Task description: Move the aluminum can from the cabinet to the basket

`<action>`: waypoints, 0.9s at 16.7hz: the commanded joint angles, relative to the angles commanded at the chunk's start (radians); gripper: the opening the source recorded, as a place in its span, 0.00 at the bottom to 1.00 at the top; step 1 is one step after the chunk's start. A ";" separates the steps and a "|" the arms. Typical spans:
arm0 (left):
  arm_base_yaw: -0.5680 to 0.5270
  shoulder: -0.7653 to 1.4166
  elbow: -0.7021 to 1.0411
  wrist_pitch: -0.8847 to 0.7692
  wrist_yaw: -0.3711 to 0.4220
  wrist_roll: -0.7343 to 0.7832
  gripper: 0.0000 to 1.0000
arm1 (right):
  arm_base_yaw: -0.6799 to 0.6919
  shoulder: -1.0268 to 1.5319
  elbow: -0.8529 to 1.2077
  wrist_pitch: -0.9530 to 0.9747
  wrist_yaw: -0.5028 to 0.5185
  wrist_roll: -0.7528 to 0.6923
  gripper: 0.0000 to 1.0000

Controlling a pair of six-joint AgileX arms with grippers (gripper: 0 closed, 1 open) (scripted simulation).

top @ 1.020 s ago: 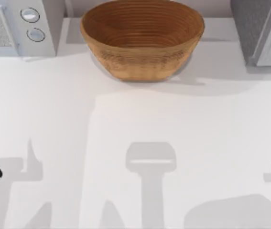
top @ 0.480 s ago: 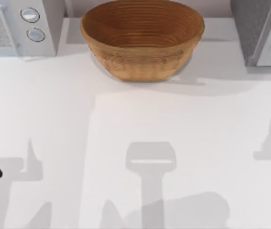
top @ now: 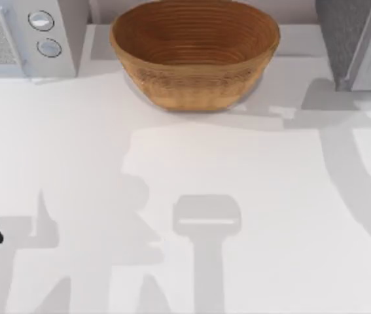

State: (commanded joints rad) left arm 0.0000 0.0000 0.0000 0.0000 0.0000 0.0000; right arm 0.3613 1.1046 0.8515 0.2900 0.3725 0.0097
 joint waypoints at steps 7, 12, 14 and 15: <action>0.000 0.000 0.000 0.000 0.000 0.000 1.00 | 0.213 0.725 0.515 0.169 0.225 0.007 0.00; 0.000 0.000 0.000 0.000 0.000 0.000 1.00 | 0.308 1.038 0.741 0.247 0.321 0.012 0.00; 0.000 0.000 0.000 0.000 0.000 0.000 1.00 | 0.325 1.090 0.781 0.261 0.337 0.013 0.00; 0.000 0.000 0.000 0.000 0.000 0.000 1.00 | 0.329 1.100 0.789 0.264 0.341 0.014 0.00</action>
State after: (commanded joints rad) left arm 0.0000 0.0000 0.0000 0.0000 0.0000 0.0000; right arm 0.6900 2.2042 1.6401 0.5535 0.7132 0.0232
